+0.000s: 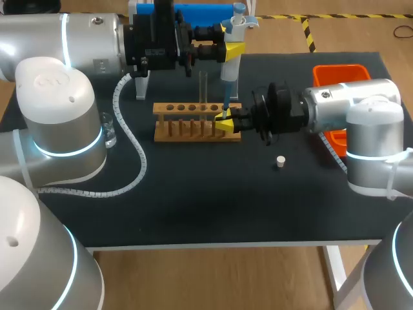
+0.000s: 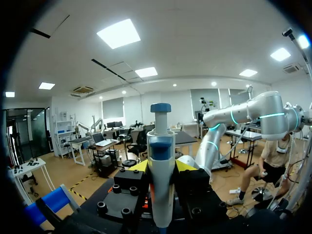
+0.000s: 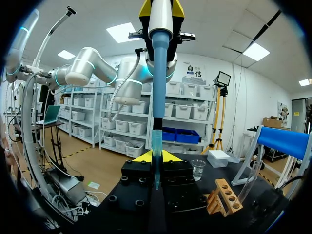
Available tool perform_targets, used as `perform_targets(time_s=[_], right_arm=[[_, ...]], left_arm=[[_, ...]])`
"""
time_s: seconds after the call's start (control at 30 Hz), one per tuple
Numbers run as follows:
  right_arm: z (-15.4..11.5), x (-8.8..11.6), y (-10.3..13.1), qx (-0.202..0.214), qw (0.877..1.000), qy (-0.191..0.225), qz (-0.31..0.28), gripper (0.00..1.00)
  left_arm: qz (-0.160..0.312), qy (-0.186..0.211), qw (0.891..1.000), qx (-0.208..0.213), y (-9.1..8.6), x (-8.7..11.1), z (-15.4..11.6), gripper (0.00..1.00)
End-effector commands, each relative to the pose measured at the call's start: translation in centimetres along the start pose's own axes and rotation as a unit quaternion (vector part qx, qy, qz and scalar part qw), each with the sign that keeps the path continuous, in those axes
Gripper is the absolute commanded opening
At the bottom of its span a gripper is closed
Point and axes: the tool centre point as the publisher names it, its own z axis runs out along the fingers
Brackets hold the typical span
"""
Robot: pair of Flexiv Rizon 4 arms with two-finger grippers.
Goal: Invert the test tube, pick up the pipette, mount the tip to pipette, aspirate from beaker and dispense into the tube, eject the tip, return the pipette, and cap with the stopper.
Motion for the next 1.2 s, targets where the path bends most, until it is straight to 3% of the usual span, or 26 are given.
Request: perform_targets(time_s=[0.03, 1.2], right_arm=[[-0.10, 0.15, -0.03, 0.000, 1.000, -0.001, 0.000, 0.00], [0.23, -0.31, 0.48, 0.000, 1.000, 0.003, -0.007, 0.00]], left_arm=[[0.000, -0.001, 1.000, 0.001, 0.01, 0.06, -0.01, 0.00], [0.000, -0.001, 1.000, 0.001, 0.01, 0.06, -0.01, 0.00]])
